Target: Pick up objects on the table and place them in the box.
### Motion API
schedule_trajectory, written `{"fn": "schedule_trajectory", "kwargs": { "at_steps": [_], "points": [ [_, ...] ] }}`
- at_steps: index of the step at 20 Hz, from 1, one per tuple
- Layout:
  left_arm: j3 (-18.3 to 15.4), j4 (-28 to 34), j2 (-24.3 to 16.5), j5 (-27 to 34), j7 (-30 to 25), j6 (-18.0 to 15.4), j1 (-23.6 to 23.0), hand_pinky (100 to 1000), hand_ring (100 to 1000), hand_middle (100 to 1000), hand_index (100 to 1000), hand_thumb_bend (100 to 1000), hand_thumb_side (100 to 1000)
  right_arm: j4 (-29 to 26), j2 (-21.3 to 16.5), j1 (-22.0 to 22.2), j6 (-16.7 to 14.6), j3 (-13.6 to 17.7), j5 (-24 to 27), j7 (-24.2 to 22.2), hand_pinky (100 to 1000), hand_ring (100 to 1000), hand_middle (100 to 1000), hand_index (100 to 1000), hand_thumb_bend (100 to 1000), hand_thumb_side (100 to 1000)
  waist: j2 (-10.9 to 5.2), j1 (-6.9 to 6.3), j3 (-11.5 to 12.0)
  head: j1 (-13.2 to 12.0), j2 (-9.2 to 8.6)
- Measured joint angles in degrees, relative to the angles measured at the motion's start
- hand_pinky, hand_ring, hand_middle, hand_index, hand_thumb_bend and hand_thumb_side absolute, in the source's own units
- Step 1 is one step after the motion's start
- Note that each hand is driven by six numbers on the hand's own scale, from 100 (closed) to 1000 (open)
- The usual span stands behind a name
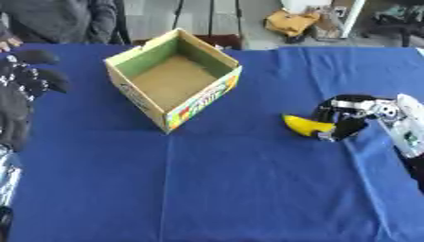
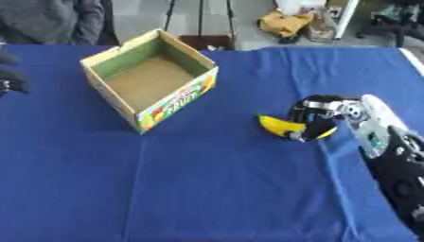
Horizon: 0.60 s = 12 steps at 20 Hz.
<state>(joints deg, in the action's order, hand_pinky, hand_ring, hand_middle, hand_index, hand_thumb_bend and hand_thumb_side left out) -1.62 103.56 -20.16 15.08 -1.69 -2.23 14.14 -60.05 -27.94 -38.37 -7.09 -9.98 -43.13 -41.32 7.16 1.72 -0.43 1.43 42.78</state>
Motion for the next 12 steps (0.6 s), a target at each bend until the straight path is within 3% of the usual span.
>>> {"fn": "schedule_trajectory", "kwargs": {
  "at_steps": [6,12],
  "points": [
    [0.0,0.0,0.0,0.0,0.0,0.0,0.0,535,566,630,704,593,1000,0.0,0.2,0.0,-0.2,-0.3,-0.7,0.3,657,645,641,768,233,413,0.00,-0.01,0.0,0.1,0.01],
    [0.0,0.0,0.0,0.0,0.0,0.0,0.0,535,566,630,704,593,1000,-0.1,0.4,0.0,-0.3,-0.7,-2.0,0.8,651,643,630,765,237,409,0.00,0.02,0.1,0.2,0.01]
  ]
}}
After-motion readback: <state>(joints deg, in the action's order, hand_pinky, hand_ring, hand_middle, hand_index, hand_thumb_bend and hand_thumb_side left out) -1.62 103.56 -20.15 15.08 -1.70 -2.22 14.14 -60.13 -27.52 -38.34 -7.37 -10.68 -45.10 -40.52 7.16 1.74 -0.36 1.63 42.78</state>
